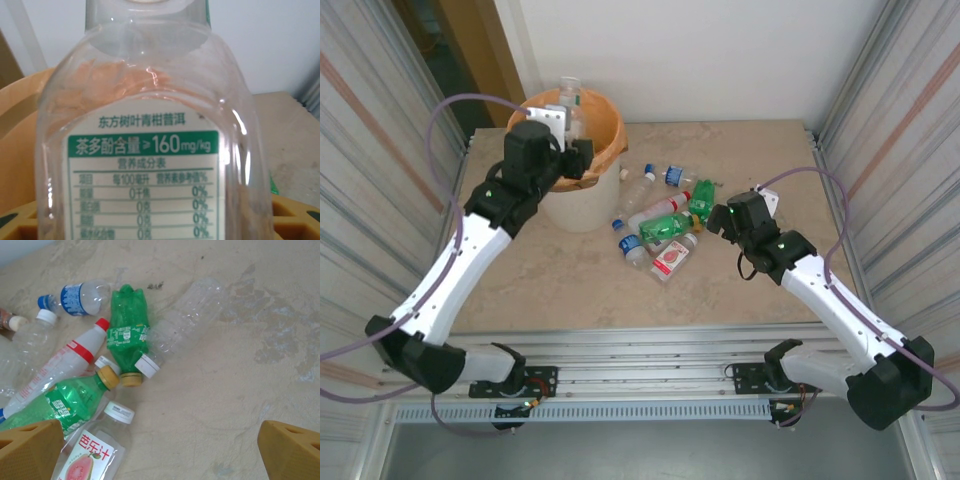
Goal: Put the plastic bottles in the bin
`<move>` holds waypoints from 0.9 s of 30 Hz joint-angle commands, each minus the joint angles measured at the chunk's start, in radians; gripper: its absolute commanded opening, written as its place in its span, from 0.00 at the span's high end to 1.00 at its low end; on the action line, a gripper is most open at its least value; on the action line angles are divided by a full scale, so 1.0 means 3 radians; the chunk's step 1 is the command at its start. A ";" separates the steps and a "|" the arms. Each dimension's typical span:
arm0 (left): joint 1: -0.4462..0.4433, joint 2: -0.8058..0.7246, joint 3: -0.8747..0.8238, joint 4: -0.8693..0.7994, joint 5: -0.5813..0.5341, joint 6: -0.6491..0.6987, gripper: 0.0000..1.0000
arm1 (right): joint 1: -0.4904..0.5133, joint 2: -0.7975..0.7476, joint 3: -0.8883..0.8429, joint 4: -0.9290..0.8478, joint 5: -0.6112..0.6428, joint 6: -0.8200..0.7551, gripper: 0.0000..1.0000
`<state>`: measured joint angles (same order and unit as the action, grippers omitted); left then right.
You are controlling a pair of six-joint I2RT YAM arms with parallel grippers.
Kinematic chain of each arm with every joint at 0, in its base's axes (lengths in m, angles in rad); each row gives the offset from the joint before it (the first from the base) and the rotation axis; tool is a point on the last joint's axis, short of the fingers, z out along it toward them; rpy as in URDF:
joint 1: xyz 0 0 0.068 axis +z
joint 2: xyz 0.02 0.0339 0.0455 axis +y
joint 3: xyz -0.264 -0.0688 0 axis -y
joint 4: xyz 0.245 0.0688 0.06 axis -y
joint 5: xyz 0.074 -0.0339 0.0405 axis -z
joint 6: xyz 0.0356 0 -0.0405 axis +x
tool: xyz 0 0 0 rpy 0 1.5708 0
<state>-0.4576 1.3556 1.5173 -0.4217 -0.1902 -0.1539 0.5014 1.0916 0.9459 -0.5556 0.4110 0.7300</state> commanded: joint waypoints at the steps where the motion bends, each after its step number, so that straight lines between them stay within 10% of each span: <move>1: 0.0235 0.0206 0.0326 -0.0246 0.0288 -0.0022 0.62 | -0.0019 -0.0049 0.0019 -0.0102 0.0010 0.0100 0.02; 27: 0.0720 0.1187 0.0991 -0.0623 0.0363 -0.0233 0.60 | -0.0124 -0.0024 0.0109 -0.0188 -0.0061 0.0125 0.02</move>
<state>-0.2493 1.7016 1.7775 -0.5880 -0.0856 -0.2104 0.4816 1.0920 0.9535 -0.5816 0.3931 0.7334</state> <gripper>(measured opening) 0.573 0.979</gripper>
